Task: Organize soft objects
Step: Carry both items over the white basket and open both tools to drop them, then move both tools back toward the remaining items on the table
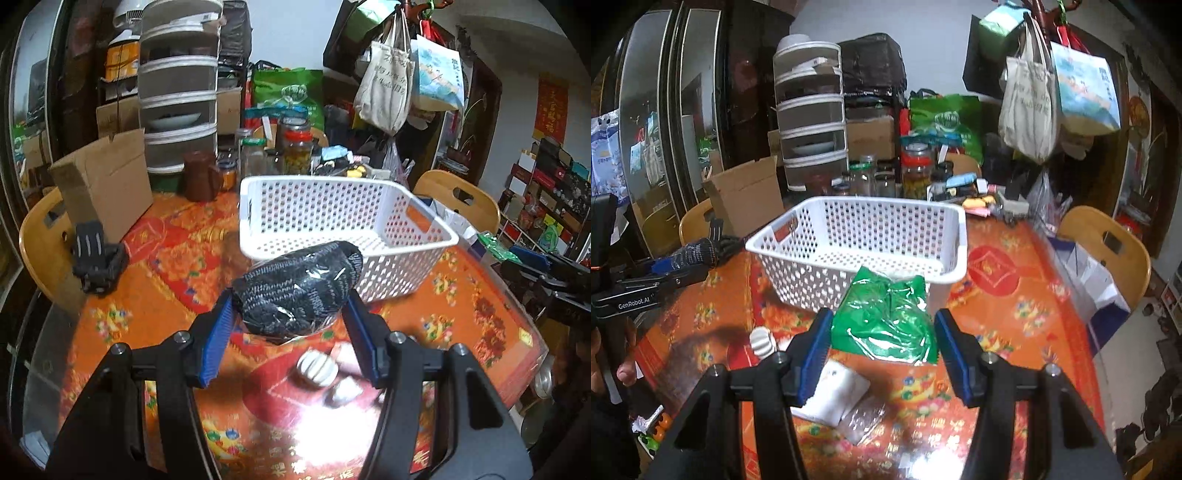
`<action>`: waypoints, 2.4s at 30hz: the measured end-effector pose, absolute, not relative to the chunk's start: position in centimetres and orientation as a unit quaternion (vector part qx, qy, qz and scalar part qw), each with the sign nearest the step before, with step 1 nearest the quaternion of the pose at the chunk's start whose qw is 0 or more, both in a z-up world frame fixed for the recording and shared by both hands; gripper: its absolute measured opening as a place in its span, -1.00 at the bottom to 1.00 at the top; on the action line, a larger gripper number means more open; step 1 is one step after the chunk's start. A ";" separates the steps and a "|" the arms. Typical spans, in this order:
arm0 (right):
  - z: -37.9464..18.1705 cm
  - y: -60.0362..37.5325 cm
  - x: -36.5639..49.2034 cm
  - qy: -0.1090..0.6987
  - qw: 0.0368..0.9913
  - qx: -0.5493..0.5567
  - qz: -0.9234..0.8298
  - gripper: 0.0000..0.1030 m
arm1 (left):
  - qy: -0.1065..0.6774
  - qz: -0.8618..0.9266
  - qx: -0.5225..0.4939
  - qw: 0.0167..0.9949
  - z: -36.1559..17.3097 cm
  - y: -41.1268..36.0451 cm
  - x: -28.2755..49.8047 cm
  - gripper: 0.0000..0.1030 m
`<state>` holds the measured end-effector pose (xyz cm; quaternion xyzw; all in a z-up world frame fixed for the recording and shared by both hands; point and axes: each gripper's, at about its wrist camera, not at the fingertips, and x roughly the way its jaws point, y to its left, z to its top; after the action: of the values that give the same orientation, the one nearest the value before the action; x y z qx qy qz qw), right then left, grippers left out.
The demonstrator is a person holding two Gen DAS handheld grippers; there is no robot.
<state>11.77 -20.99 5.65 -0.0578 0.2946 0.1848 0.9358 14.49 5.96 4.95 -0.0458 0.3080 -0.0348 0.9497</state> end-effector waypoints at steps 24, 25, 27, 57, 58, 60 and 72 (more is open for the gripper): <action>7.6 -16.8 28.8 0.370 0.913 -0.076 0.155 0.09 | 0.421 -0.017 -0.045 0.906 8.1 4.0 35.8 0.09; 6.9 -16.5 29.6 0.380 0.909 -0.080 0.152 0.09 | 0.434 -0.013 -0.036 0.900 7.3 3.7 36.9 0.09; 5.1 -15.9 31.1 0.405 0.898 -0.096 0.139 0.09 | 0.450 -0.005 -0.025 0.893 5.7 3.2 38.0 0.09; 0.3 -13.6 33.2 0.465 0.866 -0.142 0.117 0.36 | 0.476 -0.002 -0.009 0.879 0.8 2.1 39.0 0.83; 0.6 -13.8 33.0 0.462 0.868 -0.140 0.117 0.44 | 0.468 0.001 -0.007 0.884 1.4 2.2 38.6 0.97; 1.4 -14.1 32.3 0.450 0.875 -0.140 0.115 0.57 | 0.448 0.008 -0.004 0.894 2.8 2.4 37.5 1.00; 5.9 -17.8 26.0 0.384 0.909 -0.096 0.131 0.85 | 0.373 0.006 -0.025 0.928 8.1 3.7 28.1 1.00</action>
<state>26.05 -17.79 5.90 -0.0958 0.3835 0.1307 0.9092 28.06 3.70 8.12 -0.0245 0.3725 0.0059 0.9277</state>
